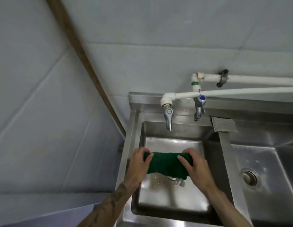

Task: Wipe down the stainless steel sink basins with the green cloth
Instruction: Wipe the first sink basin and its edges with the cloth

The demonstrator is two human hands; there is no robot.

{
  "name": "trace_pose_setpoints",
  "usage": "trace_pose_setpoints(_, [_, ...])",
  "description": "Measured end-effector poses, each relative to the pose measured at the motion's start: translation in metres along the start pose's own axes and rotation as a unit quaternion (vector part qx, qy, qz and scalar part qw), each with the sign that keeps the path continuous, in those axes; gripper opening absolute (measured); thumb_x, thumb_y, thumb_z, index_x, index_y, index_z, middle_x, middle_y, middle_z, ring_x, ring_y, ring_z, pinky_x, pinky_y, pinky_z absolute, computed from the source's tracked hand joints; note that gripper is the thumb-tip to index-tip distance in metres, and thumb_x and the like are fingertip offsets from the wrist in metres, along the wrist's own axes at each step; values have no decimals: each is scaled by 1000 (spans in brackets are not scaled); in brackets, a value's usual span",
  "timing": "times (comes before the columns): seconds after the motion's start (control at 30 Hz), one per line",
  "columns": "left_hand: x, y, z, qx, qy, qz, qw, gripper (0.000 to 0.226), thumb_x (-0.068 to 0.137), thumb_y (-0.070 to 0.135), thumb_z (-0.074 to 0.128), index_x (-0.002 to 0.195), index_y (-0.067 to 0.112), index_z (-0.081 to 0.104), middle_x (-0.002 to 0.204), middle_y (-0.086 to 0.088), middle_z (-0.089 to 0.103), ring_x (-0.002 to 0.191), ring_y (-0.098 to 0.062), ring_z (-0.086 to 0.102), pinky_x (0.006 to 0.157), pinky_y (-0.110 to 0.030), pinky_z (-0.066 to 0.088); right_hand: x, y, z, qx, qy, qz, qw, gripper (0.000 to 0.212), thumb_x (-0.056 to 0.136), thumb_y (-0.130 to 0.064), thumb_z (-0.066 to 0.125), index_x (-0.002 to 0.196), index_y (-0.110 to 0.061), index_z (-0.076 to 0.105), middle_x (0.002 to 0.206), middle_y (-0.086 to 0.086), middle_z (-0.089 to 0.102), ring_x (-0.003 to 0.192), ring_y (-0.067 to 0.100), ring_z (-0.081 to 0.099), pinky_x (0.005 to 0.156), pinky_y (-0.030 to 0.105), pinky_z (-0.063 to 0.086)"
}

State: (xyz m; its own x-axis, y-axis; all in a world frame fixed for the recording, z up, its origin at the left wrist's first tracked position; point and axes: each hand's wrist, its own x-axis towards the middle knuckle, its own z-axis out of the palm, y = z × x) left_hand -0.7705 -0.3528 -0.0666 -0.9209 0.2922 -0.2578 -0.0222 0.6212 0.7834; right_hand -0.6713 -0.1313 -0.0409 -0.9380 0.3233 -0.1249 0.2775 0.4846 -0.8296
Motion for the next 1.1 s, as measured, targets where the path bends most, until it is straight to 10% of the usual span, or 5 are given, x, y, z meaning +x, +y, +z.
trace_pose_setpoints(0.17, [45, -22, 20, -6, 23, -34, 999, 26, 109, 29, 58, 131, 16, 62, 123, 0, 60, 111, -13, 60, 84, -6, 45, 62, 40, 33, 9, 5, 23, 1000, 10, 100, -33, 69, 94, -29, 62, 85, -13, 67, 83, 8, 64, 69, 29, 53])
trace_pose_setpoints(0.5, [80, -90, 20, 156, 84, 106, 979, 34, 106, 19, 61, 138, 10, 61, 142, -12, 58, 131, -29, 55, 115, -43, 48, 139, 151, 122, -36, -51, 219, 974, 36, 99, -39, 69, 123, -14, 60, 111, 15, 73, 99, 32, 71, 91, 45, 57])
trace_pose_setpoints(0.87, [67, -143, 25, 413, 63, 170, 892, 56, 116, 44, 29, 162, 14, 36, 172, -12, 33, 162, -26, 26, 129, -50, 33, 175, 191, 188, -305, -164, -198, 917, 37, 99, -15, 65, 136, -8, 62, 137, 16, 60, 116, 36, 65, 93, 49, 59])
trace_pose_setpoints(1.1, [69, -136, 24, 440, 65, 162, 881, 58, 116, 48, 21, 161, 15, 36, 171, -13, 34, 161, -28, 29, 130, -48, 26, 215, 226, 217, -422, -221, -316, 820, 58, 109, -53, 30, 158, -25, 38, 167, 7, 36, 157, 30, 29, 124, 54, 33])
